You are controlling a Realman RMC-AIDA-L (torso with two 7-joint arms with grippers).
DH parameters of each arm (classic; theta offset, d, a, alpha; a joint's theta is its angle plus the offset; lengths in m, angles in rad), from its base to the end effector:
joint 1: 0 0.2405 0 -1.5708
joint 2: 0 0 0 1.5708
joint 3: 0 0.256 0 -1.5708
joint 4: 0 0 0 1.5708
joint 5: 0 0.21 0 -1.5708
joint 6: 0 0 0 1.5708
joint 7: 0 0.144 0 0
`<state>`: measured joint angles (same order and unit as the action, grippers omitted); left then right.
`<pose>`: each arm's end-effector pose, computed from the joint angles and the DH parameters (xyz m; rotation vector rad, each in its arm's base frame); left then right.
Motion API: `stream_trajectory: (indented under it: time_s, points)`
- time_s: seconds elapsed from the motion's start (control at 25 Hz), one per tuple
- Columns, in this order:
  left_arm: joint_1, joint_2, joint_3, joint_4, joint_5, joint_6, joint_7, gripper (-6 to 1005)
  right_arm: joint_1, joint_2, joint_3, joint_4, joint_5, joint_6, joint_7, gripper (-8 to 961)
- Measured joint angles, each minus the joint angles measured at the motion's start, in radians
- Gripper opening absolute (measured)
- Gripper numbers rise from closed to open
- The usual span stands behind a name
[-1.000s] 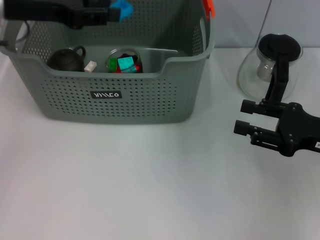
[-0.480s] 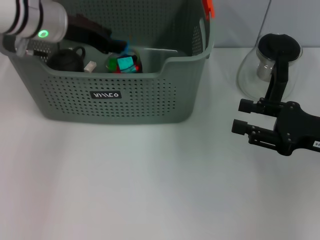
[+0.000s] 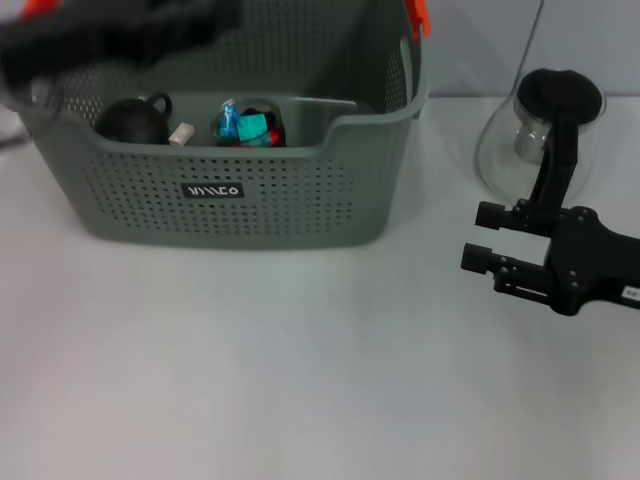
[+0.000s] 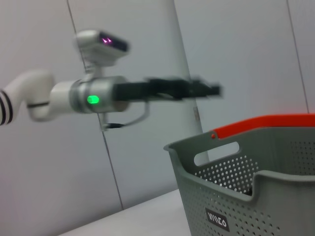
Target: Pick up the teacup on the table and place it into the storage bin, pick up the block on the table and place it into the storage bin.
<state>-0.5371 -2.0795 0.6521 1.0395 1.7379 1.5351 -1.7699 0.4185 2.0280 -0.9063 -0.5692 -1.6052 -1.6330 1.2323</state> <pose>-0.1995 0.3725 0.0978 -2.4175 -0.6181 -0.9942 0.2619 0.3032 0.0077 -2.6510 0.5083 1.0124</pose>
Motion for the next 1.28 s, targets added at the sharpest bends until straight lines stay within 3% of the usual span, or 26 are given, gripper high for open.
stream_trajectory:
  time_s: [0.16,0.28,0.48,0.68,0.96,1.2,1.28]
  points:
    - [0.079,0.026,-0.131,-0.221,-0.168,0.296,0.285,820,-0.001,0.007,-0.001,0.000,-0.032,0.003,-0.026,638]
    - [0.141,0.006,-0.182,-0.273,-0.062,0.377,0.464,816,0.000,0.022,-0.001,0.001,-0.091,0.008,-0.038,648]
    - [0.200,-0.044,-0.152,-0.307,0.215,0.309,0.638,813,-0.005,0.064,0.001,0.022,-0.137,0.066,-0.115,674]
    - [0.163,-0.036,-0.122,-0.412,0.356,0.202,0.668,813,0.047,0.069,0.001,0.129,-0.129,0.102,-0.150,699]
    - [0.136,-0.034,-0.054,-0.437,0.406,0.164,0.681,813,0.047,0.070,-0.014,0.170,-0.136,0.108,-0.290,735]
    - [0.131,-0.038,-0.056,-0.444,0.414,0.161,0.706,813,0.045,0.069,-0.014,0.187,-0.143,0.106,-0.313,894]
    - [0.128,-0.037,-0.059,-0.444,0.414,0.163,0.706,813,0.044,0.067,-0.014,0.187,-0.150,0.106,-0.313,896]
